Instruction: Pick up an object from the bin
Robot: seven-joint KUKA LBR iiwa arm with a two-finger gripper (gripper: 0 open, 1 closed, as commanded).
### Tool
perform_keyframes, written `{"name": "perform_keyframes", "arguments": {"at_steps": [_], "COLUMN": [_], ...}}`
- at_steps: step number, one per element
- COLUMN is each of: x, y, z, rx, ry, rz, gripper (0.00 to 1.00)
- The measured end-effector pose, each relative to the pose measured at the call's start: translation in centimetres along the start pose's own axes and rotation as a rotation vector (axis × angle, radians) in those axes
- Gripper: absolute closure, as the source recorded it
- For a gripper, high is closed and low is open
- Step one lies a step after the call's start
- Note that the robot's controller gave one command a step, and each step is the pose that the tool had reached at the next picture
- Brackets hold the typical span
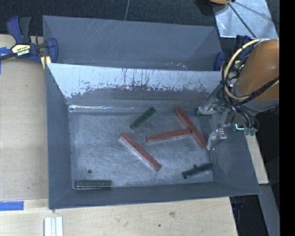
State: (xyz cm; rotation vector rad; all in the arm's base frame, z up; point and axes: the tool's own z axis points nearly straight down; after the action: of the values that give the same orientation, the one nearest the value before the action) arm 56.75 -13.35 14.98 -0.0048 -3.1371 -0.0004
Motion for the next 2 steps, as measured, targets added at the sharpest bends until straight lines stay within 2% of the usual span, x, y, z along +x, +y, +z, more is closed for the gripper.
{"name": "perform_keyframes", "arguments": {"at_steps": [1,2], "x": [-0.2,-2.1], "y": [0.0,-0.5], "z": [-0.4,7.3], "rx": [0.001,0.000], "ry": [-0.008,-0.009], "rz": [-0.003,0.027], "gripper": [0.00,1.00]}}
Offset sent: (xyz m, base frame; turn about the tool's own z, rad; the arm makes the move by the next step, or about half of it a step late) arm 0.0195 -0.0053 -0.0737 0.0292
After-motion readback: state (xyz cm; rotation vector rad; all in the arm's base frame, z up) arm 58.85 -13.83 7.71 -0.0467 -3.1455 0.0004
